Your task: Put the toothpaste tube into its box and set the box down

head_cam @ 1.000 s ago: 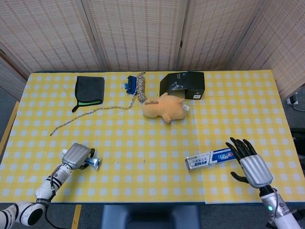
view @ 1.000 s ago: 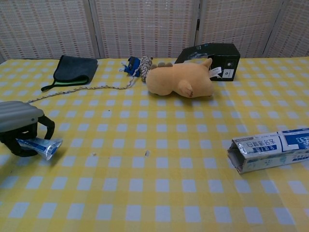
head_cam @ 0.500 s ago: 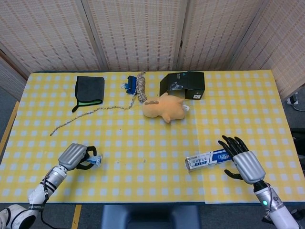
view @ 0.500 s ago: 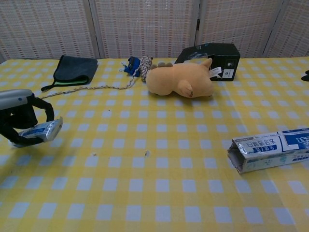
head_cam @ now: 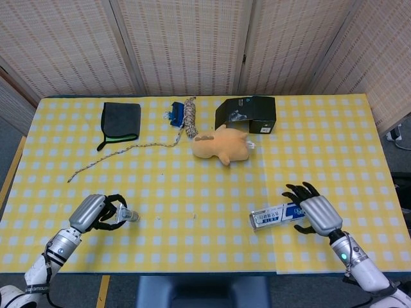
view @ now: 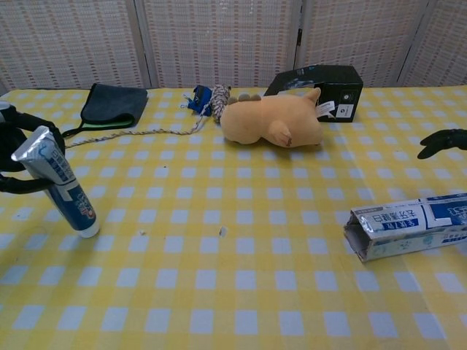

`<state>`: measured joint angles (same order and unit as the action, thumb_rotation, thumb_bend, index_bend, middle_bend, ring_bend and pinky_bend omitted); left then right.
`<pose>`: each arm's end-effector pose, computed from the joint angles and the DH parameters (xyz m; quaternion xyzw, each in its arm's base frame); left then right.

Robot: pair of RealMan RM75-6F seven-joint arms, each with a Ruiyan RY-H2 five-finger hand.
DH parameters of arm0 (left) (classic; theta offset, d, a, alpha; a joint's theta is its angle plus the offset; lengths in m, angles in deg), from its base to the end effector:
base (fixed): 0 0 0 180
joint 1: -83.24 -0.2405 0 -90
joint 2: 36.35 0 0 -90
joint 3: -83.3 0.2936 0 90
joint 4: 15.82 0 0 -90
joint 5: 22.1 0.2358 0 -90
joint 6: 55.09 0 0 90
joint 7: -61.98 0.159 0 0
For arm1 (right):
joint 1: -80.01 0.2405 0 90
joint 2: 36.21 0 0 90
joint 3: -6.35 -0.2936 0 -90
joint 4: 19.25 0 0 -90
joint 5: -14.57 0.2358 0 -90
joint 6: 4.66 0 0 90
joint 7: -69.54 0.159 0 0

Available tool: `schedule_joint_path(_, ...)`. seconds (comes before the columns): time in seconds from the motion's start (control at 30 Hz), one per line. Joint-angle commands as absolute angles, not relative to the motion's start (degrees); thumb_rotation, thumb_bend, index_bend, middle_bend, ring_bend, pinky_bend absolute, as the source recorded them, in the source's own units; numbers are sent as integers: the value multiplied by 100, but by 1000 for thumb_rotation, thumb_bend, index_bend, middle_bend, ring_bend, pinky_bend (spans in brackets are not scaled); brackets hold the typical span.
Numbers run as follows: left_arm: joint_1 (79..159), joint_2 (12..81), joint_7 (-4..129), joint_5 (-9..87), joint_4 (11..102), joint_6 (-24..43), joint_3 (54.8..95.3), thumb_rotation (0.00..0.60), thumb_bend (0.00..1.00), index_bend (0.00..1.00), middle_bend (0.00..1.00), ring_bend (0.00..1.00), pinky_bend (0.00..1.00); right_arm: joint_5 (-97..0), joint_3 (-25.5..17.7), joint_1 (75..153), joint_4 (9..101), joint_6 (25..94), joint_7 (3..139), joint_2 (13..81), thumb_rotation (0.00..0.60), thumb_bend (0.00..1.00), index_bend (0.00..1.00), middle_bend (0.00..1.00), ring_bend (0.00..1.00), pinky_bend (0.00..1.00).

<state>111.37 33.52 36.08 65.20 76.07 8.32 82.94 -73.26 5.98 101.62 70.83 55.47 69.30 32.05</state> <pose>-0.2653 0.3051 0.0529 -0.6470 -0.5336 -0.4536 0.3015 -0.3144 -0.2749 0.0593 0.7452 -0.4093 0.3144 0.4223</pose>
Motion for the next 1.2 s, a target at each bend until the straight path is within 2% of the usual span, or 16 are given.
schedule_joint_path(0.03, 11128, 3321, 3629, 6538, 7683, 850, 8289, 600, 609, 794, 1000, 1000, 1000, -7120, 555, 10318, 6997, 5274, 6826, 3319, 600, 231, 212, 114, 119, 55)
schedule_joint_path(0.33, 11113, 3284, 3672, 6510, 7778, 866, 8265, 600, 609, 794, 1000, 1000, 1000, -6916, 563, 10477, 6631, 4996, 6839, 3693, 600, 231, 247, 138, 142, 88)
schedule_joint_path(0.67, 11102, 3263, 3624, 6555, 7752, 860, 8288, 600, 611, 794, 1000, 1000, 1000, -6863, 598, 10505, 6325, 5010, 6962, 4032, 600, 231, 284, 173, 180, 151)
schedule_joint_path(1.03, 11104, 3256, 3615, 6543, 7721, 827, 8291, 600, 611, 794, 1000, 1000, 1000, -6853, 612, 10488, 5971, 5126, 7152, 4411, 600, 231, 396, 250, 257, 327)
schedule_joint_path(1.2, 11097, 3256, 3599, 6547, 7711, 836, 8290, 600, 612, 794, 1000, 1000, 1000, -6855, 589, 10458, 5922, 5259, 7133, 4491, 600, 231, 445, 286, 291, 370)
